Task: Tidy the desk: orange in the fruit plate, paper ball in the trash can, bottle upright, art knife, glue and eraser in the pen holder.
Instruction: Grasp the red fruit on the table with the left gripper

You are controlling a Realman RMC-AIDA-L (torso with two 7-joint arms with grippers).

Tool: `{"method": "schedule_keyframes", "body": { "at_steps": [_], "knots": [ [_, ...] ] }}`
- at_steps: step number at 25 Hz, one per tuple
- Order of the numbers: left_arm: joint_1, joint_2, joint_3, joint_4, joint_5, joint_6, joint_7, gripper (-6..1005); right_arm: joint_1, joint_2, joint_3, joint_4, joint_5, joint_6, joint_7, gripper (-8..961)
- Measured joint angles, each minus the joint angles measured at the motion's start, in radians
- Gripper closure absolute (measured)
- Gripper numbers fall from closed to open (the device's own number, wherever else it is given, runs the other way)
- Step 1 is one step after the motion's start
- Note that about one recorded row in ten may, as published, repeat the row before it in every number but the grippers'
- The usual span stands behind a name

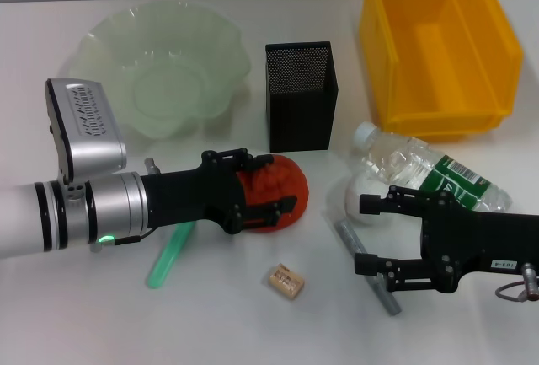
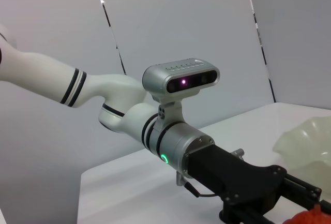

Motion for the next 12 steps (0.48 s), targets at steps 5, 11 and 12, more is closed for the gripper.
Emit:
{"method": "schedule_keyframes", "body": {
  "at_steps": [5, 11, 12],
  "knots": [
    [0.003, 0.000, 0.003, 0.000, -0.038, -0.008, 0.000, 282, 0.002, 0.000, 0.000, 0.000, 0.000, 0.001, 0.000, 124],
    [0.003, 0.000, 0.003, 0.000, -0.051, -0.015, 0.001, 299, 0.002, 0.000, 0.000, 0.000, 0.000, 0.003, -0.009, 124],
    [0.002, 0.000, 0.003, 0.000, -0.051, -0.017, 0.001, 313, 0.002, 0.000, 0.000, 0.000, 0.000, 0.004, -0.011, 124]
  ]
}}
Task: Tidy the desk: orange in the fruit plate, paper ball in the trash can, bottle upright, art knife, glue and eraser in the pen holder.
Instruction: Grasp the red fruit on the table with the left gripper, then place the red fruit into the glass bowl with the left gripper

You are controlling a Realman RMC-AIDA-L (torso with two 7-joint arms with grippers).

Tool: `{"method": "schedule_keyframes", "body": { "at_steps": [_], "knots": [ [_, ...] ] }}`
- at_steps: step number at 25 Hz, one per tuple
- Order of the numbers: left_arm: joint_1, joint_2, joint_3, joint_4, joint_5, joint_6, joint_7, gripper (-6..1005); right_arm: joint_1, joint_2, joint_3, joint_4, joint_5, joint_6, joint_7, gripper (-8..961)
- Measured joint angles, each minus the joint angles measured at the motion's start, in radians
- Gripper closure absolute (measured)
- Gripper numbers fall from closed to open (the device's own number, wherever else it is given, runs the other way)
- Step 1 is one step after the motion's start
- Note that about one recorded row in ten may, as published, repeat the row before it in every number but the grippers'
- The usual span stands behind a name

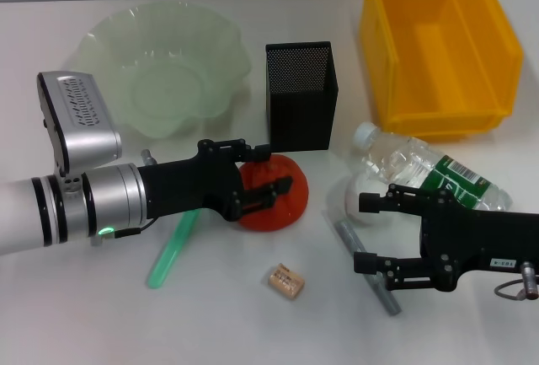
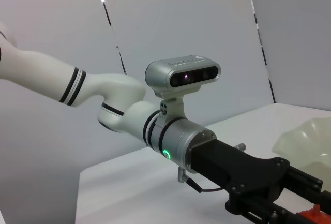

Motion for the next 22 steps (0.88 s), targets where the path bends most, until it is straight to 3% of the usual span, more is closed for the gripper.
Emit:
{"method": "schedule_keyframes", "body": {
  "at_steps": [3, 8, 13, 22],
  "knots": [
    [-0.001, 0.000, 0.000, 0.000, 0.000, -0.006, 0.000, 354, 0.000, 0.000, 0.000, 0.000, 0.000, 0.008, 0.000, 124],
    [-0.002, 0.000, 0.017, 0.001, 0.000, -0.041, 0.000, 608, 0.003, 0.000, 0.000, 0.000, 0.000, 0.010, 0.000, 125],
    [-0.003, 0.000, 0.057, 0.011, -0.004, -0.053, 0.000, 746, 0.006, -0.001, 0.000, 0.000, 0.000, 0.011, -0.001, 125],
    [-0.003, 0.000, 0.059, 0.012, -0.044, -0.045, 0.000, 758, 0.007, -0.002, 0.000, 0.000, 0.000, 0.011, -0.002, 124]
  ]
}}
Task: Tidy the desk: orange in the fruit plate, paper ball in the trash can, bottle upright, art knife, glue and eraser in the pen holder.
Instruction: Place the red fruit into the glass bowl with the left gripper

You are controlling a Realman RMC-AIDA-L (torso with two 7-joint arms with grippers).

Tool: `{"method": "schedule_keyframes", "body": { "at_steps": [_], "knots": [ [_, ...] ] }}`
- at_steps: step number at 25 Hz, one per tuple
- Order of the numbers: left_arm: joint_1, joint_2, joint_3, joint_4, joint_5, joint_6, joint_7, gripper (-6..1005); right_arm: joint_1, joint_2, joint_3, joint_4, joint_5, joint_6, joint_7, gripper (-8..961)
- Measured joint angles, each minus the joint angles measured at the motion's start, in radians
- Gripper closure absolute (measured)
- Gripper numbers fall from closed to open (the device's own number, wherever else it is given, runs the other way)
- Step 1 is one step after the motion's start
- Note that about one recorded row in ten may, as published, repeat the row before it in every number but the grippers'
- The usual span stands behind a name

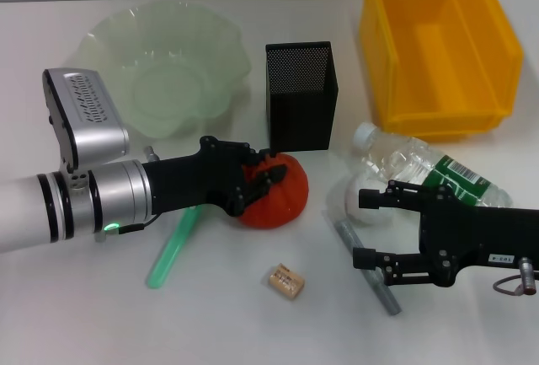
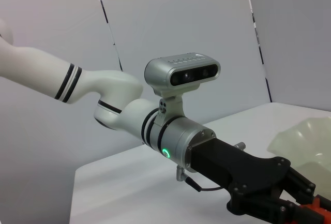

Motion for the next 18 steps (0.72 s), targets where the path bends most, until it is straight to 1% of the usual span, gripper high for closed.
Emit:
{"method": "schedule_keyframes", "body": {
  "at_steps": [7, 12, 16, 18],
  "knots": [
    [0.004, 0.000, 0.000, 0.001, -0.011, -0.004, -0.011, 767, 0.000, 0.000, 0.000, 0.000, 0.000, 0.001, 0.000, 125],
    [0.007, 0.000, 0.003, 0.010, -0.011, 0.011, -0.038, 796, -0.002, 0.000, 0.000, 0.000, 0.000, 0.001, 0.000, 125],
    [0.011, 0.000, 0.024, 0.028, -0.010, 0.029, -0.053, 822, -0.006, 0.001, 0.000, 0.000, 0.000, 0.002, 0.000, 124],
    [0.019, 0.000, 0.024, 0.042, -0.012, 0.050, -0.054, 822, -0.006, 0.002, 0.000, 0.000, 0.000, 0.002, 0.000, 124]
  ]
}}
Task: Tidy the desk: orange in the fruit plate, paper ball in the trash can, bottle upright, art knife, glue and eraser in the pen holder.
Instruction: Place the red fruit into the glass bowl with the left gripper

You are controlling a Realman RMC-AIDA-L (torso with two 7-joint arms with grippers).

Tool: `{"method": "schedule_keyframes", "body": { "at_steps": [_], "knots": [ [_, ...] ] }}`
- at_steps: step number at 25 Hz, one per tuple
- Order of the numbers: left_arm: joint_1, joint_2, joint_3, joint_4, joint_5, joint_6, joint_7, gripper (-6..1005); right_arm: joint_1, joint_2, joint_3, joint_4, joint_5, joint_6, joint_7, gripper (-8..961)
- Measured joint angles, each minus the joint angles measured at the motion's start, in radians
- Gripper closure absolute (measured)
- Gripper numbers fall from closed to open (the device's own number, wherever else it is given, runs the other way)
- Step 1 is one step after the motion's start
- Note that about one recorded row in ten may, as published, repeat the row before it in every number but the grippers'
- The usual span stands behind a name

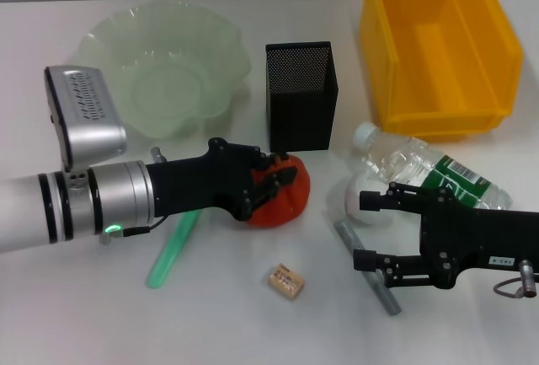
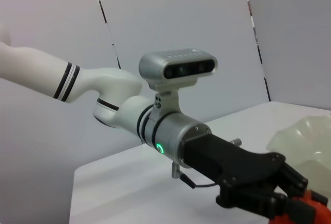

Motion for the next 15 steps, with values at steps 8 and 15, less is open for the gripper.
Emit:
{"method": "schedule_keyframes", "body": {
  "at_steps": [8, 15],
  "knots": [
    [0.085, 0.008, -0.041, 0.156, -0.013, 0.074, -0.053, 820, 0.001, 0.001, 0.001, 0.020, 0.001, 0.000, 0.000, 124],
    [0.108, 0.011, -0.127, 0.189, -0.058, 0.123, -0.053, 827, -0.003, 0.001, 0.002, 0.074, 0.051, -0.005, -0.047, 124]
  ]
}}
